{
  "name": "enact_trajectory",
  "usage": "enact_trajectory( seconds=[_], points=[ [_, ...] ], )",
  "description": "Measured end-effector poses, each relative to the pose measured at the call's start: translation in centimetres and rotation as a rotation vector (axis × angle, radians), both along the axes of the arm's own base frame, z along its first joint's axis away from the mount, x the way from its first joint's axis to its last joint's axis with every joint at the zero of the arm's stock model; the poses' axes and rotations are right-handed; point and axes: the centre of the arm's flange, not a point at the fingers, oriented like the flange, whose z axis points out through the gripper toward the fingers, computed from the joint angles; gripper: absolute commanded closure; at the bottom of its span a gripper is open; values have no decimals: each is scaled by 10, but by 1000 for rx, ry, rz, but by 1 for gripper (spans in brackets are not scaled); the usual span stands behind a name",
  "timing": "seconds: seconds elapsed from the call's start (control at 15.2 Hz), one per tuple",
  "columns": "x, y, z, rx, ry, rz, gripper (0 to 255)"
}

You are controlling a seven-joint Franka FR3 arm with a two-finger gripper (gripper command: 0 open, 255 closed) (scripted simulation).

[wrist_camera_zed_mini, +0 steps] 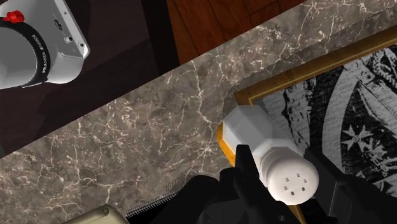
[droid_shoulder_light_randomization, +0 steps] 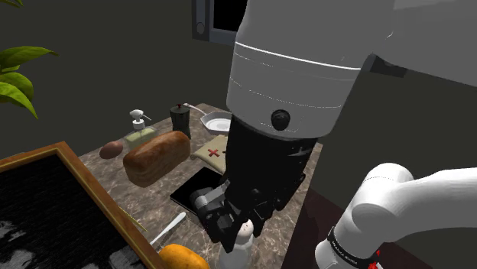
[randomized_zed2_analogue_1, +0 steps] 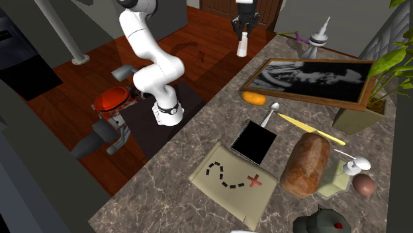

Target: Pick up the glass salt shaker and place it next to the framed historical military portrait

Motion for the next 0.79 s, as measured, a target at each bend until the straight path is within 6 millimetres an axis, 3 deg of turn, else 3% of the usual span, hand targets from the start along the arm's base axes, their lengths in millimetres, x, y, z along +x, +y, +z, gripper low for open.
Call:
enact_trajectory(
  seconds=[0.79],
  points=[
    [0,1,-63,0,0,0,255]
  ],
)
